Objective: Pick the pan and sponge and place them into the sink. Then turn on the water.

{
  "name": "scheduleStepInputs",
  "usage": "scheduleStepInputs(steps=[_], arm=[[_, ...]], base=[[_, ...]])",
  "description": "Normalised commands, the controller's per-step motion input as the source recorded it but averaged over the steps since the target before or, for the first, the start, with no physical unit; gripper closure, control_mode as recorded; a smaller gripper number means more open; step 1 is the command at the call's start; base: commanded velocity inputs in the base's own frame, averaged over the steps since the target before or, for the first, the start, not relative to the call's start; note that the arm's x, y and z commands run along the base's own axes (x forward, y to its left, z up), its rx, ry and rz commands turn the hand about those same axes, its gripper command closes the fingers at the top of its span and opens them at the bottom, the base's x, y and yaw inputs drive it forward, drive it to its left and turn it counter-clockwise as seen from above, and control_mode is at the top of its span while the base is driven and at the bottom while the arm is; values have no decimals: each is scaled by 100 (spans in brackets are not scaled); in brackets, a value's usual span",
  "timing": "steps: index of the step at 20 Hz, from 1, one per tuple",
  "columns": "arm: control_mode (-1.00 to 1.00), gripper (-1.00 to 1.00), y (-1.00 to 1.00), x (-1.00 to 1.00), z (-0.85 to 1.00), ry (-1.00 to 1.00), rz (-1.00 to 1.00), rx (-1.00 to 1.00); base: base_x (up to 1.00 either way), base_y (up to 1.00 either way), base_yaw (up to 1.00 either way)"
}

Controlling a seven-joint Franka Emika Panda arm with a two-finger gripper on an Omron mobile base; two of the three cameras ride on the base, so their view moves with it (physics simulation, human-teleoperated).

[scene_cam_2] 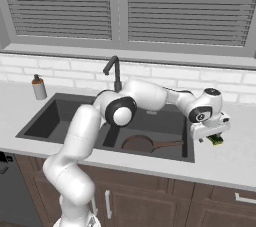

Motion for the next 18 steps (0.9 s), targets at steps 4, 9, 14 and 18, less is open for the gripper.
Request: scheduleStepInputs(steps=[4, 9, 14, 18], arm=[[-100, -100, -15, 0, -11, 0, 0, 3], [-100, -100, -19, 0, -8, 0, 0, 4], [-100, -100, -12, 8, -4, 0, 0, 5], [-100, -100, -1, 16, 0, -1, 0, 6]], base=[[0, 0, 0], [0, 0, 0], [0, 0, 0], [0, 0, 0]])
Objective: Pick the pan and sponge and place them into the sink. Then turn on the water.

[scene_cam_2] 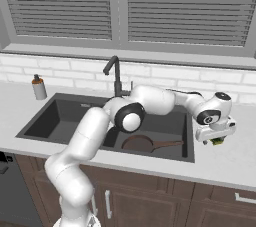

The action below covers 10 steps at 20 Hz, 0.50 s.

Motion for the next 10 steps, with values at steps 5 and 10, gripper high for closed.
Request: scheduleStepInputs(steps=[5, 10], arm=[[-100, -100, -1, 16, 0, -3, 0, 5], [-100, -100, -10, 20, -3, 0, 0, 2]], base=[[0, 0, 0], [0, 0, 0]])
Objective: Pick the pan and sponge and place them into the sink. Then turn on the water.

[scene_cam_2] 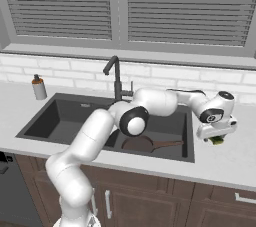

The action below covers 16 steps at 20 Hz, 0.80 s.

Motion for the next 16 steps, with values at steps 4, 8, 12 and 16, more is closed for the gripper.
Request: scheduleStepInputs(steps=[4, 8, 12, 16], arm=[[-100, -100, -24, 31, -6, 0, 0, 3], [-100, -100, -27, 33, -17, 0, 0, 1], [-100, -100, -11, 14, -36, 0, 0, 0], [-100, 100, -1, 0, -32, 0, 0, 2]], base=[[0, 0, 0], [0, 0, 0], [0, 0, 0], [0, 0, 0]])
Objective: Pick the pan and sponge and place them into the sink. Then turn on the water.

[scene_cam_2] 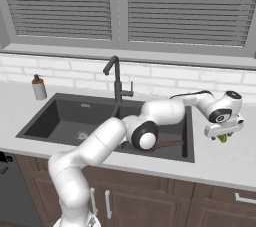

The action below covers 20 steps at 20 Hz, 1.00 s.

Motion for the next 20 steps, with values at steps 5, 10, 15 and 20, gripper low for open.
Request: scheduleStepInputs(steps=[5, 10, 15, 20], arm=[[-100, 100, 31, 0, -3, -7, 0, 1], [-100, 100, 87, -43, -3, -17, 0, 0], [-100, 100, 44, -47, -13, -16, -1, 0], [-100, 100, 63, -20, 0, -15, -1, 0]], base=[[0, 0, 0], [0, 0, 0], [0, 0, 0], [0, 0, 0]])
